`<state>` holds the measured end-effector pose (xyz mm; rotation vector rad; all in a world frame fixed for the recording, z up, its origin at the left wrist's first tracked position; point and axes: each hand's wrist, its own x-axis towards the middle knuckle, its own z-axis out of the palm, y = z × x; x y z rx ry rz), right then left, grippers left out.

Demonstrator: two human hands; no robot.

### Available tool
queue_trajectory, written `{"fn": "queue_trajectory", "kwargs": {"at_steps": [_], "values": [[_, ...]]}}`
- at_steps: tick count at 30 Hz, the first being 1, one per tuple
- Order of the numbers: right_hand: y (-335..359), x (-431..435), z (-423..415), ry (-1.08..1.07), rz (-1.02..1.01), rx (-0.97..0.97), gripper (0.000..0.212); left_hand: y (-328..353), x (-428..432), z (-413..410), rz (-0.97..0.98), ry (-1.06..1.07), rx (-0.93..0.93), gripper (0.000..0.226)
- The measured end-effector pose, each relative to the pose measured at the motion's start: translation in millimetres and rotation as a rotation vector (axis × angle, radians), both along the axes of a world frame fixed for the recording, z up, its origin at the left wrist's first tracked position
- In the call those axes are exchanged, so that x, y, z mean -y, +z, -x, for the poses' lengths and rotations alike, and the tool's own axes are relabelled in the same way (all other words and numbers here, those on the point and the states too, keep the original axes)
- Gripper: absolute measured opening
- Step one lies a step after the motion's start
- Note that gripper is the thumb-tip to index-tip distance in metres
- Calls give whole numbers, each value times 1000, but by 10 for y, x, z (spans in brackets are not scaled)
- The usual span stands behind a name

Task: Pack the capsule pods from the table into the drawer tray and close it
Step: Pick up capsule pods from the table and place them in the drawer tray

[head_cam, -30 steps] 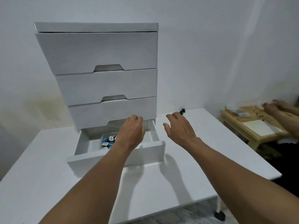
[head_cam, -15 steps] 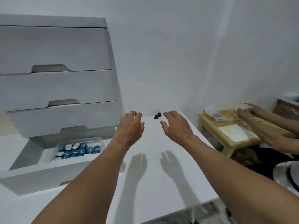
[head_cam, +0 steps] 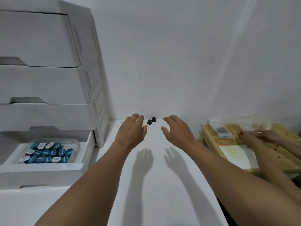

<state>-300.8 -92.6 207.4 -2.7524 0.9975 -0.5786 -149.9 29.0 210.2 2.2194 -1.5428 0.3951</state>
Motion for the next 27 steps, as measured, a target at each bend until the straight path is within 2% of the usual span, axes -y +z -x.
{"fn": "queue_trajectory", "kwargs": {"at_steps": [7,16,27], "values": [[-210,783,-379,47,-38,1,38,-259,780,-417,-67,32,-29,36],[-708,1888,-936,35,-124,-110,44,-720,1876,-897,-154,7,-12,26],[-1573,2694,-1660,99,-197,-161,38,-1602,2620,-1411,-273,30,-203,34]]}}
